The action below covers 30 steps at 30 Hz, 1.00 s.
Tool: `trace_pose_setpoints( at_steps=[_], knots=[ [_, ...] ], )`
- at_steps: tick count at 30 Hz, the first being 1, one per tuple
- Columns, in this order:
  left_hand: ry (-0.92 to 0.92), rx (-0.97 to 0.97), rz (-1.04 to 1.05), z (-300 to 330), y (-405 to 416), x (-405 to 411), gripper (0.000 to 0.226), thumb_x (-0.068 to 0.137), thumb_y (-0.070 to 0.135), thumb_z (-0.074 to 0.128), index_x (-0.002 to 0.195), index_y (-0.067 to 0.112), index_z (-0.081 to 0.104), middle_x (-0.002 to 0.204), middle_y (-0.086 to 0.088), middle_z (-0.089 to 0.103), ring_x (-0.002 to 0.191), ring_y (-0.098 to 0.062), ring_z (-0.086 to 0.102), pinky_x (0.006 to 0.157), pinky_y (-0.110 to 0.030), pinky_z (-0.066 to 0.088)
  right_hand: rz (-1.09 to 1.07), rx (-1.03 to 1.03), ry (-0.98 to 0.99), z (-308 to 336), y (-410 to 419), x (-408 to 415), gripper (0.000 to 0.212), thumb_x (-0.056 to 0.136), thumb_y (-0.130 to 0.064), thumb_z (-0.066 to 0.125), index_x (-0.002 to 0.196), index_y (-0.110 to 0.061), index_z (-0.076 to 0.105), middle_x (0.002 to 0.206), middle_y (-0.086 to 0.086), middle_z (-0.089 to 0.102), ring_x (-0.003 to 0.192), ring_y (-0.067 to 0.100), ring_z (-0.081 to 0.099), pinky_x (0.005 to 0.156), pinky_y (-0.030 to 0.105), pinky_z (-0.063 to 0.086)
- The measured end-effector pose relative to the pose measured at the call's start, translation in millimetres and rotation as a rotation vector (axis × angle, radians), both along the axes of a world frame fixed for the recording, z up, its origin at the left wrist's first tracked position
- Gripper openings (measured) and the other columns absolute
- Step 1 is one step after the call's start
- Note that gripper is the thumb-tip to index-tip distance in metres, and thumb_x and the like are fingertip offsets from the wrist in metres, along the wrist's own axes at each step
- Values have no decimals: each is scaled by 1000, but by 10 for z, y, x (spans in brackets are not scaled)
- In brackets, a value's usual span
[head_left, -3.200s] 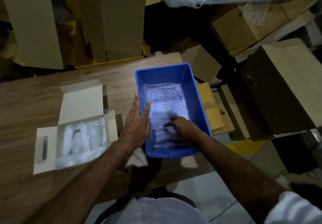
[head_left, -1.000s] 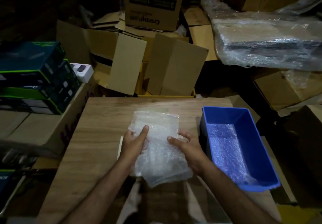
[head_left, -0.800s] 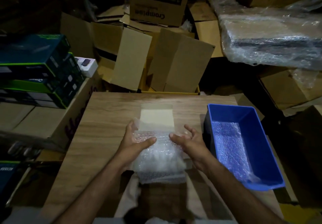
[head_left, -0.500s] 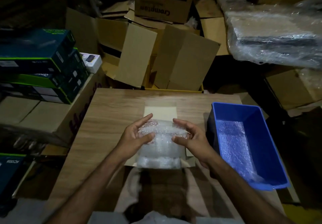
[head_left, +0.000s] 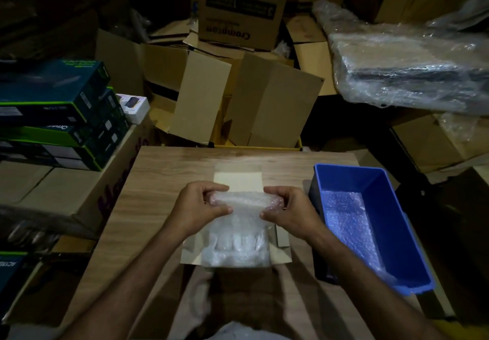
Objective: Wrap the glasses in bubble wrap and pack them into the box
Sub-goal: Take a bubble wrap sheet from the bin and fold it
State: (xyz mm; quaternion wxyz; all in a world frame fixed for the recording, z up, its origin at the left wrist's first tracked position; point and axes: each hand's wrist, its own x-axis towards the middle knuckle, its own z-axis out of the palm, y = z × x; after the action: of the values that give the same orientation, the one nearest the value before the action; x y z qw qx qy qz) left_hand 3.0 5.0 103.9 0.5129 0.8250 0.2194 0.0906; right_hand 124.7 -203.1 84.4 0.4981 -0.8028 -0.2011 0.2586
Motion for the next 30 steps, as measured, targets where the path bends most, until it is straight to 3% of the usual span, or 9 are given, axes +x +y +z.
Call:
trace_pose_setpoints(
  at_steps=[4, 6, 8, 11, 15, 18, 22, 26, 30],
  knots=[
    [41, 163, -108, 47, 59, 37, 26, 63, 31, 95, 78, 30, 74, 89, 5, 70, 81, -10, 69, 72, -38, 61, 53, -171, -149, 136, -37, 63, 36, 77, -23, 88, 110, -22, 75, 96, -7, 76, 83, 1, 71, 74, 19, 59],
    [22, 136, -184, 117, 91, 37, 30, 63, 33, 95, 79, 28, 71, 103, 4, 64, 94, -9, 64, 81, -35, 58, 93, -104, -112, 250, -83, 104, 14, 84, -22, 83, 97, -21, 79, 85, -7, 77, 77, 0, 71, 66, 17, 56],
    [43, -51, -255, 224, 93, 26, 38, 66, 29, 94, 96, 27, 71, 119, 7, 64, 107, -4, 63, 91, -32, 57, 128, 5, 38, 339, -140, 168, 6, 87, -20, 79, 93, -17, 80, 87, -4, 78, 81, 6, 72, 71, 22, 57],
    [151, -268, -333, 284, 95, 28, 40, 85, 35, 78, 123, 27, 68, 123, 8, 71, 111, -9, 68, 92, -35, 58, 145, 128, 231, 402, -195, 270, 17, 87, -14, 78, 103, -8, 79, 101, 6, 78, 95, 18, 72, 86, 32, 60],
    [55, -226, -250, 281, -31, 76, 23, 93, 18, 70, 116, 18, 72, 114, 10, 75, 102, -8, 72, 79, -21, 58, 118, 181, 309, 459, -200, 301, 34, 83, -6, 80, 117, -8, 74, 108, 6, 78, 104, 19, 73, 91, 31, 59],
    [1, -256, -181, 270, -92, 94, 23, 90, 17, 74, 113, 16, 73, 111, 5, 76, 94, -6, 72, 70, -16, 55, 90, 167, 317, 434, -169, 277, 35, 82, -2, 80, 116, -6, 74, 105, 10, 78, 102, 23, 74, 92, 36, 60],
    [129, -306, -295, 259, -112, 43, 25, 99, 25, 62, 116, 9, 69, 111, -6, 76, 102, -19, 73, 85, -33, 61, 0, 157, 294, 419, -94, 274, 25, 85, -18, 82, 106, -8, 78, 100, 8, 79, 92, 20, 72, 83, 31, 60],
    [21, -425, -145, 247, -158, 53, 36, 102, 31, 54, 115, -1, 64, 107, -23, 72, 98, -35, 71, 89, -49, 57, 105, 31, 289, 332, -91, 205, 40, 74, -32, 90, 107, -14, 76, 104, -1, 79, 101, 13, 73, 91, 30, 58],
    [-18, -451, 27, 158, -175, 95, 33, 99, 35, 61, 115, 6, 67, 105, -18, 76, 100, -40, 72, 87, -54, 59, 70, 230, 489, 182, -106, 84, 34, 93, -27, 72, 118, -4, 70, 112, 8, 77, 107, 23, 72, 94, 36, 56]
  ],
)
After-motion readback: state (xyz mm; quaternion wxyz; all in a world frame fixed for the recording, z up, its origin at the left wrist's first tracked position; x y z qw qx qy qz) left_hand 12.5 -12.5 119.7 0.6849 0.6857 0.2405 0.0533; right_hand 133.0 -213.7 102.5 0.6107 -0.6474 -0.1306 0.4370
